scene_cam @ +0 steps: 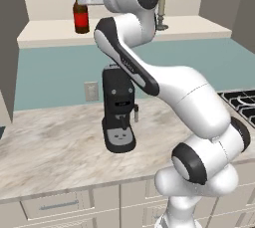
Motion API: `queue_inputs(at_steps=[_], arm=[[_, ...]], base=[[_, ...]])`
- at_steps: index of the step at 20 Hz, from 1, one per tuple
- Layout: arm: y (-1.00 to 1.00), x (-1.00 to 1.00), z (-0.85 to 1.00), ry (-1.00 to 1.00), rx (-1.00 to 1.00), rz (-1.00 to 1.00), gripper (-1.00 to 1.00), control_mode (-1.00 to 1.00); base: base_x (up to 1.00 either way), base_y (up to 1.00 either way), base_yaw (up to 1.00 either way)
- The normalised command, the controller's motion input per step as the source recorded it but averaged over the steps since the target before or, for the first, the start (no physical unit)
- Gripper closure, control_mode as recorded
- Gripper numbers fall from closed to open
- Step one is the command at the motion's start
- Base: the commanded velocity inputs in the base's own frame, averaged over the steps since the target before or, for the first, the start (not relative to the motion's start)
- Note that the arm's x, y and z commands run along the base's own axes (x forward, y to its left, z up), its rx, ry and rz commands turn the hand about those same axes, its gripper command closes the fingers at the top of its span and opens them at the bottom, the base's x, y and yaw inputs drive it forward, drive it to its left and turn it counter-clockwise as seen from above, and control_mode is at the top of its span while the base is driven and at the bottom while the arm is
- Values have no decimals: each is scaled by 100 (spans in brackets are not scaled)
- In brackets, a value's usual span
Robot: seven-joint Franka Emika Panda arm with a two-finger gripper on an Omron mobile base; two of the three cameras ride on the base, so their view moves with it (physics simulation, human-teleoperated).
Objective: Get the candle and the beer from the cabinet and move them to the dining counter.
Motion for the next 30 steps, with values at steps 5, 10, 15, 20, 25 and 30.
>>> queue_inputs(at_steps=[5, 10, 15, 20, 25, 30], arm=[[15, 17, 10, 0, 0, 0, -100, -100], [26, 30, 0, 0, -2, 0, -100, -100], [16, 27, 0, 0, 0, 0, -100, -100], [9, 31, 0, 1, 0, 0, -100, -100], [2, 42, 0, 2, 0, 0, -100, -100], [9, 29, 0, 3, 0, 0, -100, -100]], base=[[0, 0, 0], [0, 0, 0], [0, 0, 0], [0, 0, 0], [0, 0, 0], [0, 0, 0]])
